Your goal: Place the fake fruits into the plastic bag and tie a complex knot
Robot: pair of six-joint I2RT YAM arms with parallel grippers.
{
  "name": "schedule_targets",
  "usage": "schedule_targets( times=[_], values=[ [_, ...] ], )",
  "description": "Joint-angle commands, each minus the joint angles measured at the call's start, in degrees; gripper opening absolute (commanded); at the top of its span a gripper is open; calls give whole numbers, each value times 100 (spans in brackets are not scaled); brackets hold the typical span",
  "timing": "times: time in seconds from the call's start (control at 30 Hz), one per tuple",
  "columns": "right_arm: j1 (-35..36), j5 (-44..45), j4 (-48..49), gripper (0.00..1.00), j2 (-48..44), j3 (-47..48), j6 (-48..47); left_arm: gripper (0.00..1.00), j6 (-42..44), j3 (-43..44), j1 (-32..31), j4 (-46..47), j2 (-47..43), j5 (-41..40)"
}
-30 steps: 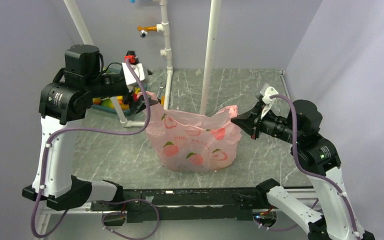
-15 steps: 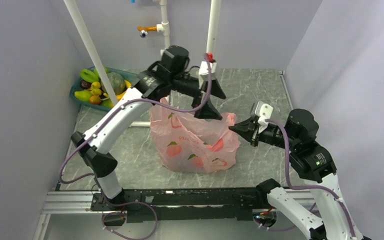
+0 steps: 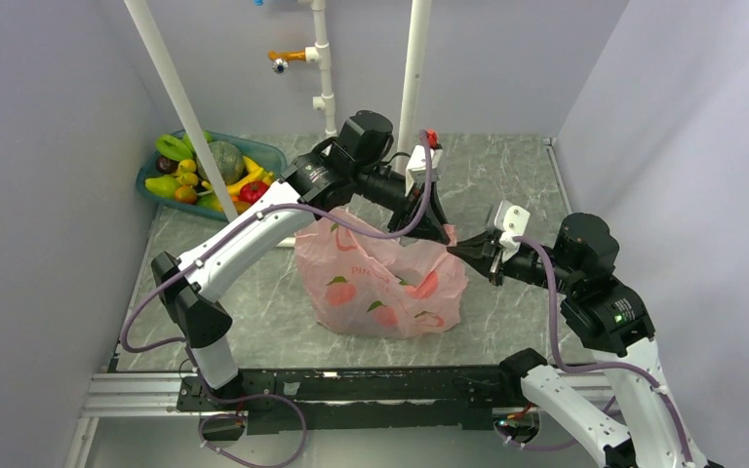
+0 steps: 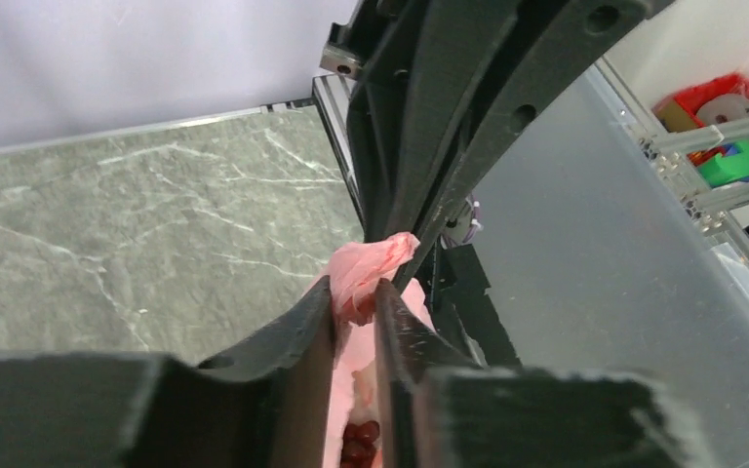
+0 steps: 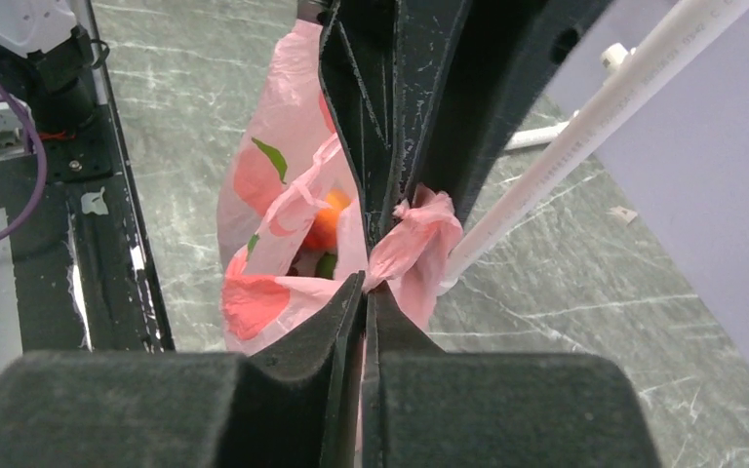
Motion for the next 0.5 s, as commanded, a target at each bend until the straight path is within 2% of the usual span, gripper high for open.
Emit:
schedule_targets(
  times=[0.0, 0.07, 0.17, 0.23, 0.3, 0.47],
  values=[
    [-4, 139, 59, 14, -91, 11, 172, 14, 334, 141, -43, -93, -229, 186],
    [-4, 408, -244, 33, -112, 149, 351, 0, 480, 312, -27, -310, -225, 65],
    [-8, 873, -705, 71, -253, 269, 710, 0, 296, -144, 41, 230, -595, -119],
    [-4, 858, -475, 91, -428, 93, 989, 0, 256, -465, 46, 575, -833, -123],
    [-8, 639, 162, 99, -516, -212, 1254, 0, 270, -513, 50, 614, -899, -13],
    [-7, -2, 1871, 100, -104, -779, 1689, 0, 319, -295, 49, 465, -798, 219]
  ],
)
